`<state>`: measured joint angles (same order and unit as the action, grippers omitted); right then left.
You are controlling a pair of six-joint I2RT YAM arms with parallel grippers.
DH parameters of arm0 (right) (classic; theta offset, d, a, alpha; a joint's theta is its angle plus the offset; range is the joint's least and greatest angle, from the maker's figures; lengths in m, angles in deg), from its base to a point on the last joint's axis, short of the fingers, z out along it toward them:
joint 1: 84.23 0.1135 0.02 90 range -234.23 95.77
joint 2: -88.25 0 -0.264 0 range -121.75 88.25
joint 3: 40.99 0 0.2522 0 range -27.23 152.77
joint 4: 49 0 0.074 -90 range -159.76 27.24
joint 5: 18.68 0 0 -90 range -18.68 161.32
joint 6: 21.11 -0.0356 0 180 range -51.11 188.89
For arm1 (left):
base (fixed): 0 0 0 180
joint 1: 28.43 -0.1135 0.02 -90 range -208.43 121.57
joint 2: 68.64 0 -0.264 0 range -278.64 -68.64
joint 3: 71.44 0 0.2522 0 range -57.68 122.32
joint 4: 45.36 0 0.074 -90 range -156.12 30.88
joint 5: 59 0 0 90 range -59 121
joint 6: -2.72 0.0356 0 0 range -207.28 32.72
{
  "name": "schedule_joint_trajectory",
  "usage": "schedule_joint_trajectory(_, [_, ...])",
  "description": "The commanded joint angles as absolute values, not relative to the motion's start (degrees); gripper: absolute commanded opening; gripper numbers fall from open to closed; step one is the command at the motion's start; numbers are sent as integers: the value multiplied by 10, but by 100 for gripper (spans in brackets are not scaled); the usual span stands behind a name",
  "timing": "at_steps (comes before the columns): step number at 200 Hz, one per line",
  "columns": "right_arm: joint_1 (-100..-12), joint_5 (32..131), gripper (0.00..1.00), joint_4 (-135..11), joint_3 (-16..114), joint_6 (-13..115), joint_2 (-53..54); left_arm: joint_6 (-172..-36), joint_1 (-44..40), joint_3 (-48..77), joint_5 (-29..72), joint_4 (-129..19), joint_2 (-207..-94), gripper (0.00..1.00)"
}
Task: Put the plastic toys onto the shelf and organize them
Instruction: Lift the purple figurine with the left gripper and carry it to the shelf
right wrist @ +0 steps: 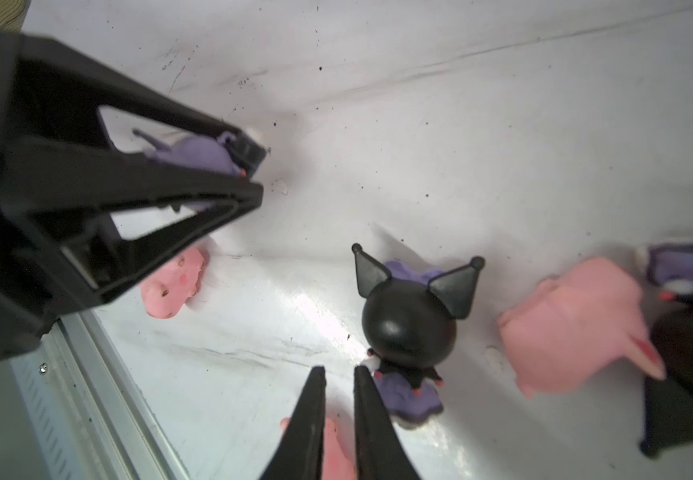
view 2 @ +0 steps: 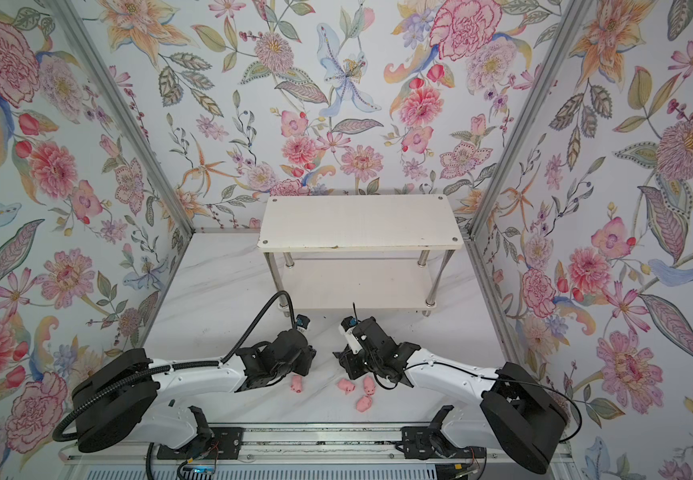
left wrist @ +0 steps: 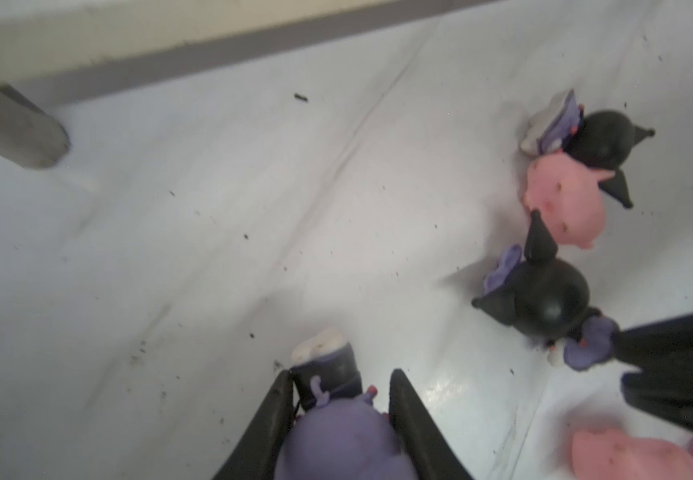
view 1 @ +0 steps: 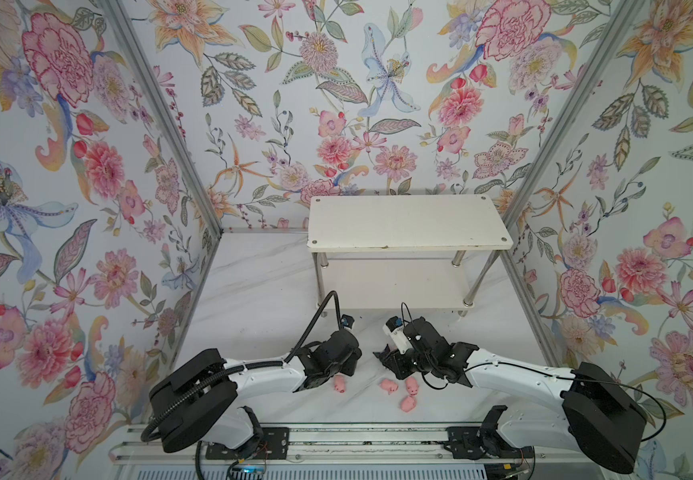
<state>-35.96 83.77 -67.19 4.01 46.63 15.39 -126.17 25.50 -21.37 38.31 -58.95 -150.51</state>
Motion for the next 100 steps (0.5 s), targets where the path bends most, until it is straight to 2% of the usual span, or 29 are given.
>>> schedule_joint_trajectory(1, [-363, 833, 17, -667, 34, 471, 149, -1172, 220, -130, 405, -709, -1507, 31])
schedule_joint_trajectory(49, [-371, 825, 16, -663, 34, 488, 136, -1094, 200, 86, 461, -859, -1636, 29])
schedule_joint_trajectory(100, [-395, 831, 15, -629, 14, 508, 129, -1099, 168, 191, 454, -896, -1734, 23])
